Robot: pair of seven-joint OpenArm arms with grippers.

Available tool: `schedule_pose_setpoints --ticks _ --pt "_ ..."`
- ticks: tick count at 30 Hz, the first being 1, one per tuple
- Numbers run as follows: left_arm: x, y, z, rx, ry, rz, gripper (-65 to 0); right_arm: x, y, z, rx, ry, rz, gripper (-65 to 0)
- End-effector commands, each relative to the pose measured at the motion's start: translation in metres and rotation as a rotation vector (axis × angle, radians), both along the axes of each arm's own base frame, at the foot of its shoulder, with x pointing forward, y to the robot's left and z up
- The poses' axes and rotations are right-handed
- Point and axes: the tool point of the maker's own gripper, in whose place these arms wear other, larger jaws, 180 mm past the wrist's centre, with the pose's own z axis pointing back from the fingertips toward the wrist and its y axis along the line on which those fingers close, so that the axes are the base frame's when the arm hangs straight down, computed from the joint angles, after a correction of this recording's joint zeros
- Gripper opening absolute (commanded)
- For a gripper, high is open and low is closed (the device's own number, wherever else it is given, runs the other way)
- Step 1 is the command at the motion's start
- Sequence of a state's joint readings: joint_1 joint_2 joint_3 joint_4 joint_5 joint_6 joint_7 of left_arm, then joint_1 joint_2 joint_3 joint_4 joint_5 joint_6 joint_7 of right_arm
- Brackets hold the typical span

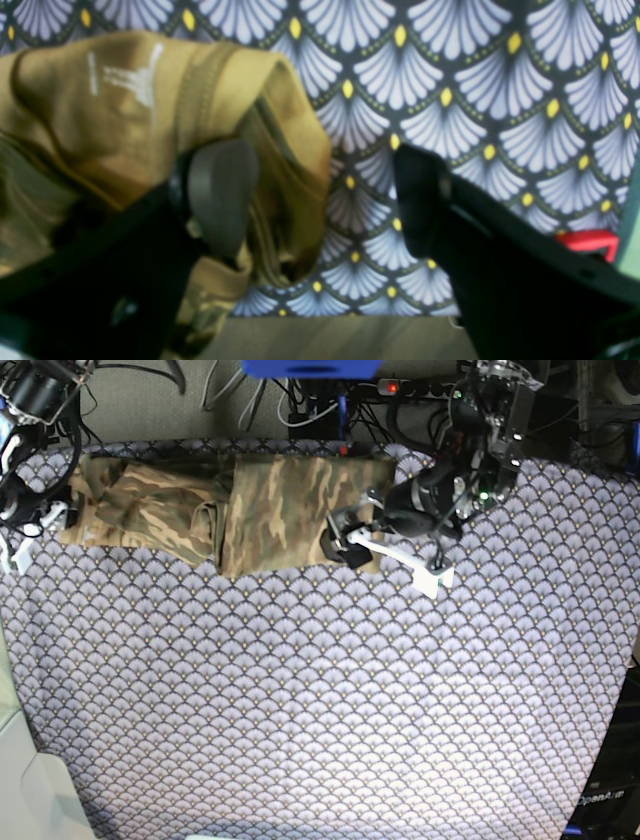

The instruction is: Fold the T-shirt properly

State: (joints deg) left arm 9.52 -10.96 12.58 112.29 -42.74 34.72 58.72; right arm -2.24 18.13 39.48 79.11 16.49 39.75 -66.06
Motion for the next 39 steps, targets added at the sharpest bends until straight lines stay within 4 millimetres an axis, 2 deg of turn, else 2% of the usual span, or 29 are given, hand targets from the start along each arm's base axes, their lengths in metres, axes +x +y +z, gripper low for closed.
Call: schedule_pose_setpoints --ticks 1,11,19,28,36,39 --pt "0.005 -0.003 0.009 -0.02 -0.025 -0.004 -12.2 0.002 -0.001 0.004 -0.002 -0.011 0.006 -19.0" --pt "0.005 -0.003 0.009 -0.02 -0.025 -0.004 -12.2 -0.009 0.025 -0.011 0.06 0.049 0.004 -19.0" --pt "0.005 -0.003 0.01 -0.02 -0.027 -0.004 -12.2 -0.013 0.036 -0.018 0.089 0.081 0.003 -19.4" --pt "0.005 -0.007 0.01 -0.031 -0.025 -0.002 -12.2 -0.012 0.035 -0.017 0.088 0.078 0.003 -19.4" --pt "0.009 -0.007 0.013 -0.031 -0.034 -0.003 -12.2 -0.008 0.06 -0.009 0.26 -0.032 0.012 -19.6" --pt "0.009 -0.007 0.013 -0.031 -0.034 -0.003 -12.2 -0.015 0.063 -0.011 0.278 0.012 0.02 -19.5"
